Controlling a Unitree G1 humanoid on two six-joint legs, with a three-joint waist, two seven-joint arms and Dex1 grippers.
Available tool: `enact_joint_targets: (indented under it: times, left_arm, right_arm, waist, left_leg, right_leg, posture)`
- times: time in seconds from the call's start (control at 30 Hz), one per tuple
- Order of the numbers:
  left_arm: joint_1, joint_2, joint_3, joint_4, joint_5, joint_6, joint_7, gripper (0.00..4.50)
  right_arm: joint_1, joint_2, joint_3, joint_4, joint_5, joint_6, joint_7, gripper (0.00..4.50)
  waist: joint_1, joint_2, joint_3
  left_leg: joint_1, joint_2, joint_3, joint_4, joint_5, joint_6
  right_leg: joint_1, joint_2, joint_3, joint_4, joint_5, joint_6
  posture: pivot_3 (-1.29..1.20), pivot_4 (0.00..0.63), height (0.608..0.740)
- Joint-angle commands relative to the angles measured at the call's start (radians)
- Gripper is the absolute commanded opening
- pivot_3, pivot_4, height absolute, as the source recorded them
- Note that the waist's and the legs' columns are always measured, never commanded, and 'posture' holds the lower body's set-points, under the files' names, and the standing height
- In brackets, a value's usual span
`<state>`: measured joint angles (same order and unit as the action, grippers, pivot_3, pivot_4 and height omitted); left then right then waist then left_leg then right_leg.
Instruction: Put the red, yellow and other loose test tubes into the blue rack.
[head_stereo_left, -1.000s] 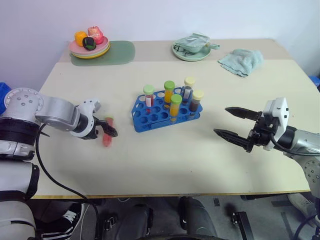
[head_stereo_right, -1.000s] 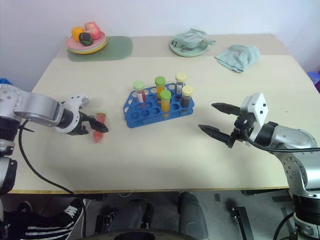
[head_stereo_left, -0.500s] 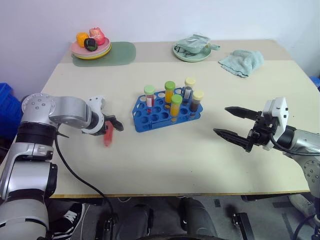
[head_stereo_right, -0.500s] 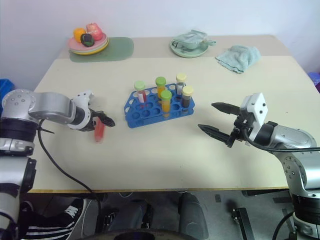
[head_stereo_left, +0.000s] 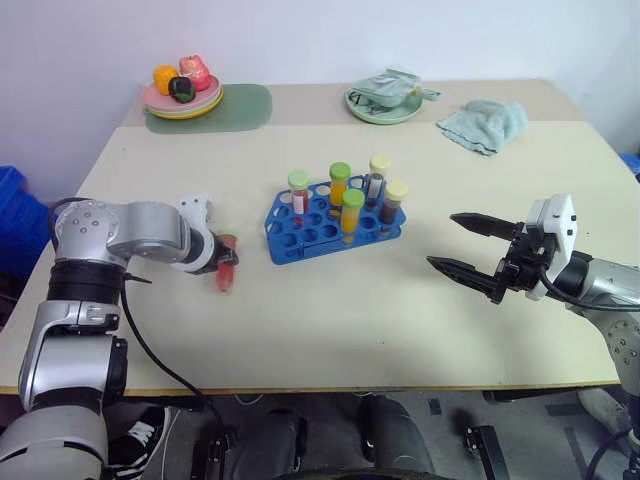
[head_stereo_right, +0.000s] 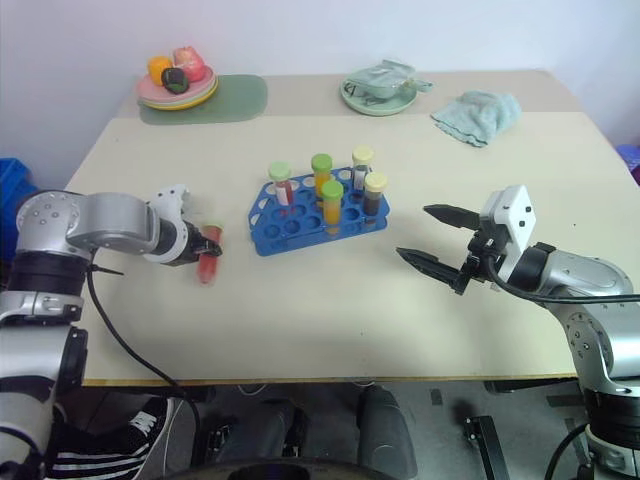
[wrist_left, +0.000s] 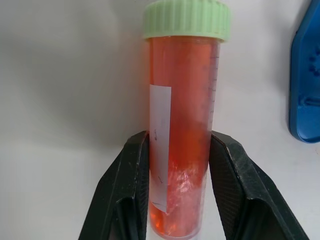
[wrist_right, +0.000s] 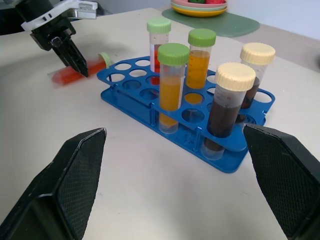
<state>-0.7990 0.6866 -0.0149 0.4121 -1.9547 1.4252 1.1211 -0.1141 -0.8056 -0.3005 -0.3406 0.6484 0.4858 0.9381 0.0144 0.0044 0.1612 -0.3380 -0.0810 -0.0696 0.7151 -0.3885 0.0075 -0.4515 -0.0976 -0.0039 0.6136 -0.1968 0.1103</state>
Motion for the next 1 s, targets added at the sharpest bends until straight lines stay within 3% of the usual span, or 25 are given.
enact_joint_targets:
  times: [0.03, 0.2, 0.33, 0.57, 0.73, 0.83, 0.9, 0.97, 1.0]
  left_arm:
    - [0.024, 0.008, 0.02, -0.042, -0.018, -0.01, 0.005, 1.72]
    - [0.055, 0.026, 0.05, -0.088, -0.018, -0.035, 0.01, 1.72]
    - [0.07, 0.013, 0.041, -0.108, -0.018, -0.051, 0.019, 0.83]
    - [0.088, 0.042, 0.064, -0.169, -0.018, -0.071, 0.021, 0.83]
    - [0.148, 0.092, 0.107, -0.362, -0.018, -0.206, 0.104, 0.83]
    - [0.227, 0.113, 0.154, -0.567, 0.037, -0.301, 0.024, 0.83]
    - [0.304, 0.109, 0.192, -0.728, 0.242, -0.37, -0.201, 0.83]
    - [0.393, 0.072, 0.243, -0.874, 0.416, -0.49, -0.525, 0.83]
    - [0.43, 0.064, 0.253, -0.915, 0.493, -0.541, -0.579, 0.83]
  right_arm:
    - [-0.01, -0.001, -0.016, -0.015, 0.001, -0.019, -0.001, 4.5]
    - [-0.008, 0.001, -0.015, -0.013, -0.005, -0.024, -0.004, 4.5]
    - [-0.025, 0.005, -0.002, -0.004, -0.011, -0.028, -0.004, 4.5]
    - [-0.025, 0.001, -0.005, 0.0, -0.014, -0.031, 0.002, 4.5]
    - [-0.005, -0.001, -0.015, -0.006, -0.015, -0.035, 0.004, 4.5]
    - [0.001, -0.004, -0.022, 0.002, -0.015, -0.037, 0.01, 4.5]
    - [-0.003, -0.005, -0.025, 0.011, -0.017, -0.041, 0.011, 4.5]
    - [-0.011, -0.006, -0.029, 0.022, -0.02, -0.044, 0.011, 4.5]
    - [-0.013, -0.007, -0.029, 0.027, -0.022, -0.046, 0.012, 4.5]
  waist:
    - [0.0, 0.0, 0.0]
    - [-0.002, 0.0, 0.0]
    - [-0.001, 0.0, 0.0]
    - [-0.002, 0.0, 0.0]
    - [-0.001, 0.0, 0.0]
    - [-0.001, 0.0, 0.0]
    - [0.0, 0.0, 0.0]
    - [-0.001, 0.001, 0.0]
    - [0.0, 0.0, 0.001]
  left_leg:
    - [0.0, 0.0, 0.0, 0.0, 0.0, 0.0]
    - [0.0, 0.0, 0.0, 0.0, 0.0, 0.0]
    - [0.0, 0.0, -0.001, 0.0, 0.0, 0.0]
    - [0.0, 0.0, -0.001, 0.0, 0.0, 0.0]
    - [-0.001, 0.0, -0.002, 0.0, 0.0, 0.0]
    - [-0.001, 0.0, -0.002, -0.001, 0.0, 0.0]
    - [-0.001, 0.0, -0.002, -0.001, 0.0, 0.0]
    - [-0.001, 0.0, -0.001, -0.002, 0.0, 0.0]
    - [-0.001, 0.0, 0.0, -0.002, 0.0, 0.0]
  right_leg:
    - [0.0, 0.0, 0.0, 0.0, 0.0, 0.0]
    - [-0.001, 0.0, 0.0, 0.0, 0.0, 0.0]
    - [-0.001, 0.0, 0.0, 0.0, 0.0, 0.0]
    - [-0.001, 0.0, 0.0, 0.0, 0.0, 0.0]
    - [-0.002, 0.0, 0.0, 0.0, 0.0, 0.0]
    - [-0.002, 0.0, 0.0, -0.001, 0.0, 0.0]
    - [-0.002, 0.0, 0.0, -0.001, 0.0, 0.0]
    - [-0.001, 0.0, 0.0, -0.002, 0.0, 0.0]
    - [-0.001, 0.001, 0.0, -0.002, 0.0, 0.0]
  posture:
    - [0.0, 0.15, 0.74]
    - [0.0, 0.15, 0.74]
    - [0.0, 0.15, 0.74]
    - [0.0, 0.15, 0.74]
    - [0.0, 0.15, 0.74]
    - [0.0, 0.15, 0.74]
    - [0.0, 0.15, 0.74]
    - [0.0, 0.15, 0.74]
    - [0.0, 0.15, 0.74]
